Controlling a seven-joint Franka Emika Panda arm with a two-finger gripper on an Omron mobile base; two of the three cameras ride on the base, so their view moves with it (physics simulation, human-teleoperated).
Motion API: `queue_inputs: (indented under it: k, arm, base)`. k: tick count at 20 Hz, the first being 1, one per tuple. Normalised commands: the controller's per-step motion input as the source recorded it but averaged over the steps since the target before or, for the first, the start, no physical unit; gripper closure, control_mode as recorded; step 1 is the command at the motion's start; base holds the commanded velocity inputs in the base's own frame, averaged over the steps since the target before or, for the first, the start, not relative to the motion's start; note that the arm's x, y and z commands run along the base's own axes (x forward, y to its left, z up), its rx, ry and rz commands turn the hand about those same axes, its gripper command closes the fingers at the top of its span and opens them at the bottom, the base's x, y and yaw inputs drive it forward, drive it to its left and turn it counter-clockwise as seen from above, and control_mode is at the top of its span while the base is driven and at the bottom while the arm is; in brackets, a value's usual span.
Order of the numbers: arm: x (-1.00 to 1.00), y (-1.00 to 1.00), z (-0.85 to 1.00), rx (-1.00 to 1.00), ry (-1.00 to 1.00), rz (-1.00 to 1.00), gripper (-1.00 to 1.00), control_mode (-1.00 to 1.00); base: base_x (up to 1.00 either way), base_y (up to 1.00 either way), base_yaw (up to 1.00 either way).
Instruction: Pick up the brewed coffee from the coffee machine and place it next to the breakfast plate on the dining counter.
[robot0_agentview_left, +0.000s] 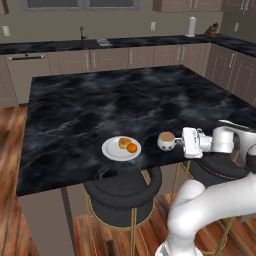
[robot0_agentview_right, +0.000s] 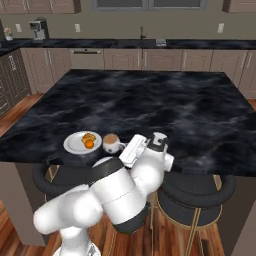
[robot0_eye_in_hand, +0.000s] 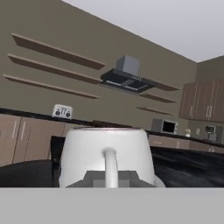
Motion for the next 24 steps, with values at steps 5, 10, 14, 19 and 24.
queue_inputs:
  k: [5,10,14,19,24]
  arm:
    - [0.55,0.30,-0.58,-0.10,0.06,0.00,1.00,-1.00]
    - [0.58,-0.11,-0.31,-0.04,0.03,0.00,1.00,-1.00]
    - [0.61,-0.36,-0.28,0.00,0.00,0.00,1.00,-1.00]
    - [0.51,-0.09,-0.53,-0.09,0.00,0.00,1.00,-1.00]
    - [-0.13,-0.03,-0.47,-0.09,-0.11,0.00,1.00,-1.00]
  base:
    - [0.00,0.00,0.00]
    - [0.00,0.00,0.00]
    - [0.00,0.00,0.00]
    - [0.00,0.00,0.00]
    - [0.00,0.00,0.00]
